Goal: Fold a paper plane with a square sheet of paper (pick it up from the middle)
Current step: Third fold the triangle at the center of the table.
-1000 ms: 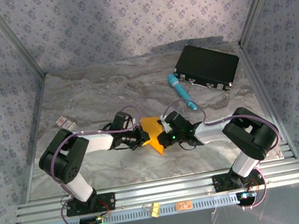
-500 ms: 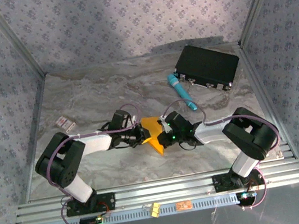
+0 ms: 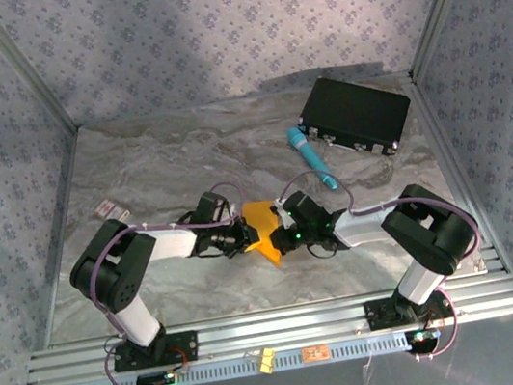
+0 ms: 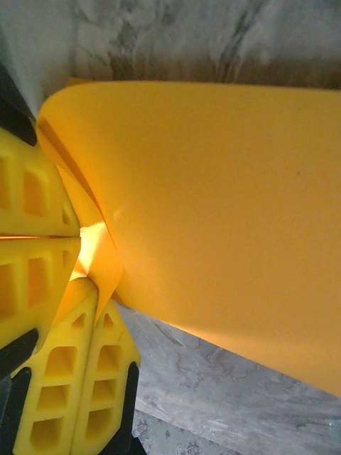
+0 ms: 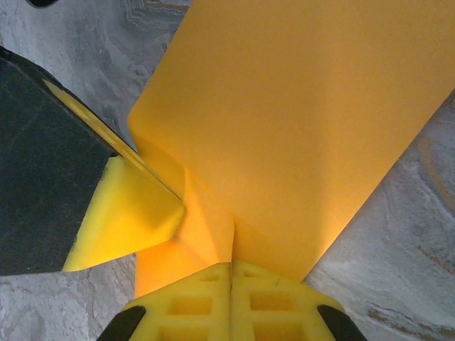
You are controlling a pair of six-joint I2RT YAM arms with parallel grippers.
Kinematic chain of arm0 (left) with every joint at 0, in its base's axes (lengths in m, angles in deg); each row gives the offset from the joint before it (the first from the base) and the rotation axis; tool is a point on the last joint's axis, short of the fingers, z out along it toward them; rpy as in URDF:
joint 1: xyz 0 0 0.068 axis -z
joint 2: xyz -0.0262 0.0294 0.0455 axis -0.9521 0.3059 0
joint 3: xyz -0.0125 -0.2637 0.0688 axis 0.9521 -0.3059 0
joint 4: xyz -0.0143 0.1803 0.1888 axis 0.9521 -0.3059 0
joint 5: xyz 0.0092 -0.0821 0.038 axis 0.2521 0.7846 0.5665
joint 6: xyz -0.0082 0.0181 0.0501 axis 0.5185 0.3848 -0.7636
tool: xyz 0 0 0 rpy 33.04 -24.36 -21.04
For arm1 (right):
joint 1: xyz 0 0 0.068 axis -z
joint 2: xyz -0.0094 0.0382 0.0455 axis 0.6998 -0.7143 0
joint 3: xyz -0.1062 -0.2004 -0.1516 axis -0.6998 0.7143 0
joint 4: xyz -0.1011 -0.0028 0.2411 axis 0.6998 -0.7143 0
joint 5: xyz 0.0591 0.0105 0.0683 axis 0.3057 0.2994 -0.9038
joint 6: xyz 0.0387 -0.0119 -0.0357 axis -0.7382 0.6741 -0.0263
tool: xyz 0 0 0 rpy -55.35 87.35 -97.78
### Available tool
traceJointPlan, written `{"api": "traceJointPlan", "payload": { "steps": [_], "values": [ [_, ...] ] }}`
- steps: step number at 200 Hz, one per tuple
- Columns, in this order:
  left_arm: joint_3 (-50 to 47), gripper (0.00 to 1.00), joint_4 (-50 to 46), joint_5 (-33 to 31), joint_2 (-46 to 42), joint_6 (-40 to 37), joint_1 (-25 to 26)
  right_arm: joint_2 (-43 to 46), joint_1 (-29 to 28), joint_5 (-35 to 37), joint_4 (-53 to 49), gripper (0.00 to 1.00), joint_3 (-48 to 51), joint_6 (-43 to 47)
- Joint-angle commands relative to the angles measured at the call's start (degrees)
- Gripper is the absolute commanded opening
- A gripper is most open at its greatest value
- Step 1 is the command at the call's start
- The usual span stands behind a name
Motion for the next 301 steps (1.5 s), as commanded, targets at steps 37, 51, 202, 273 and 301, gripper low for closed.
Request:
{"api": "traceJointPlan", "payload": {
  "steps": [37, 51, 202, 273, 301],
  "values": [
    [-1.0, 0.07, -4.8, -2.4, 1.7, -2.8, 0.4, 2.4, 0.8, 0.0, -4.1, 0.19, 0.8, -1.6],
    [-0.7, 0.07, -4.6, -2.7, 1.7, -2.7, 0.4, 4.7, 1.2, 0.3, -5.9, 0.28, 0.1, -2.5],
    [0.8, 0.07, -4.7, -2.7, 1.8, -2.5, 0.5, 2.5, -7.7, -3.1, -13.5, 0.09, -8.0, -13.4],
    [0.7, 0.07, -4.6, -2.6, 1.7, -2.5, 0.5, -2.5, -8.2, -1.2, -18.1, 0.09, -11.0, -12.7],
    [0.7, 0.07, -4.7, -2.6, 1.7, -2.5, 0.5, -2.7, -8.0, -0.6, -18.2, 0.09, -10.2, -13.0]
  ]
}}
